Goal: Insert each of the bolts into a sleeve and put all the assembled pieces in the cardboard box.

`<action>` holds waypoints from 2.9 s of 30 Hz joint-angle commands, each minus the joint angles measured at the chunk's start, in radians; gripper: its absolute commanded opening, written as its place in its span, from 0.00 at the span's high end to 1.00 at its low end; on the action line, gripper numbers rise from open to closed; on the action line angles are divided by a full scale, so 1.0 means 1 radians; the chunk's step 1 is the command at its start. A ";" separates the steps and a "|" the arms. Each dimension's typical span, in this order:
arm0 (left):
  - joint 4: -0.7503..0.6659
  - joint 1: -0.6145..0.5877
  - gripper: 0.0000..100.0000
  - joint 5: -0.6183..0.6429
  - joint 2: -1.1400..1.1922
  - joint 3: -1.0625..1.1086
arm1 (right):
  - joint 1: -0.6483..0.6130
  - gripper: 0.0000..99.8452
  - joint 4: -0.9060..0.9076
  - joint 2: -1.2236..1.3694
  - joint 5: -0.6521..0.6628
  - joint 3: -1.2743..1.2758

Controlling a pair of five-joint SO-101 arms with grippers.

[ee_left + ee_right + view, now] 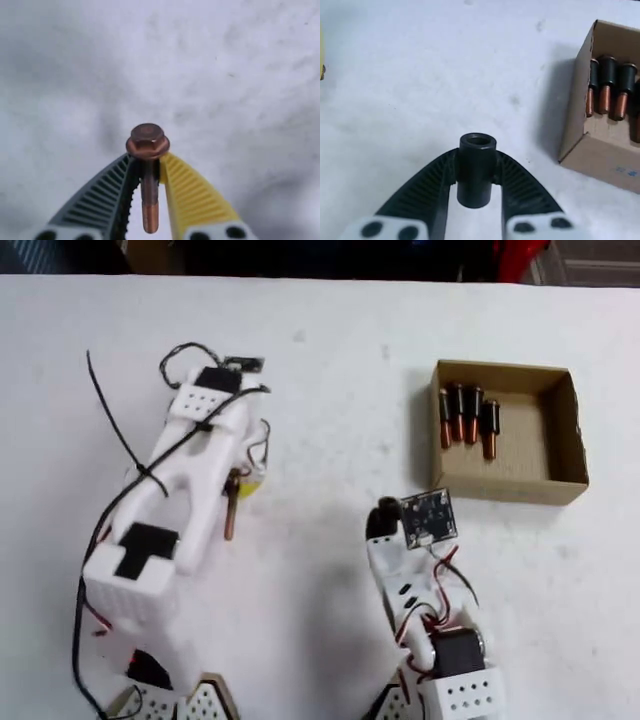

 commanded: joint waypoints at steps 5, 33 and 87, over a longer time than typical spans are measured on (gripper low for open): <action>-0.005 0.012 0.98 -0.063 -0.358 0.123 | -0.124 0.98 -0.054 -0.010 -0.003 -0.003; -0.311 0.021 0.98 -0.141 -1.130 0.588 | -0.318 0.98 -0.259 -0.010 -0.009 0.031; -0.996 0.354 0.98 0.032 -1.431 0.951 | -0.377 0.98 -0.447 -0.008 -0.011 0.031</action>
